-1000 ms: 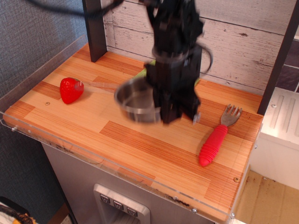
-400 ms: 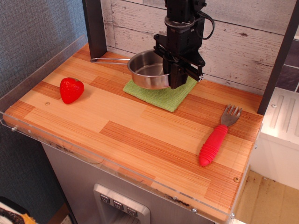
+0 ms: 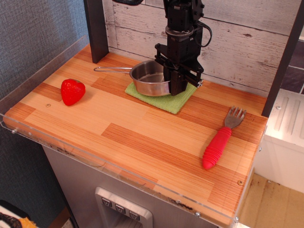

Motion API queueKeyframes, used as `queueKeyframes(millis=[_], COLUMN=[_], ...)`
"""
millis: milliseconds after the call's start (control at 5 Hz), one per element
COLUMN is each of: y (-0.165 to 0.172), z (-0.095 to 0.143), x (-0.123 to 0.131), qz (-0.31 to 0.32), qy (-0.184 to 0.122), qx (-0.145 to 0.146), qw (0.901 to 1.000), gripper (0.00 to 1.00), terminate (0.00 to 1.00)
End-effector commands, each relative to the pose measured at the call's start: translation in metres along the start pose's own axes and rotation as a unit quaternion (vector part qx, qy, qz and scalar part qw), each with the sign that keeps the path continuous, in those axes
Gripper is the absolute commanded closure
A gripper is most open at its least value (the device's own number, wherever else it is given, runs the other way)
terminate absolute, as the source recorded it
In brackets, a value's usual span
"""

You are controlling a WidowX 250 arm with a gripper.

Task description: Place the pot on the cloth.

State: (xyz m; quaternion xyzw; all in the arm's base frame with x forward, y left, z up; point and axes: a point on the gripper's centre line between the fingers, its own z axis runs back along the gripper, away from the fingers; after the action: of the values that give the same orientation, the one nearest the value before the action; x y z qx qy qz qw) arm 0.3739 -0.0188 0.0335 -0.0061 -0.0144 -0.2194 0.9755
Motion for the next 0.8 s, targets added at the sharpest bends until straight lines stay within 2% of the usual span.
queueKeyframes(millis=[0, 400, 600], y=[0.0, -0.006, -0.011], z=[0.009, 0.032, 0.064], x=[0.005, 0.001, -0.028], qz=[0.001, 0.018, 0.051], qy=[-0.018, -0.046, -0.06], qx=[-0.006, -0.005, 0.018], qw=[0.9998, 0.9987, 0.9967], gripper=[0.0, 0.0, 0.0], terminate=[0.0, 0.0, 0.0])
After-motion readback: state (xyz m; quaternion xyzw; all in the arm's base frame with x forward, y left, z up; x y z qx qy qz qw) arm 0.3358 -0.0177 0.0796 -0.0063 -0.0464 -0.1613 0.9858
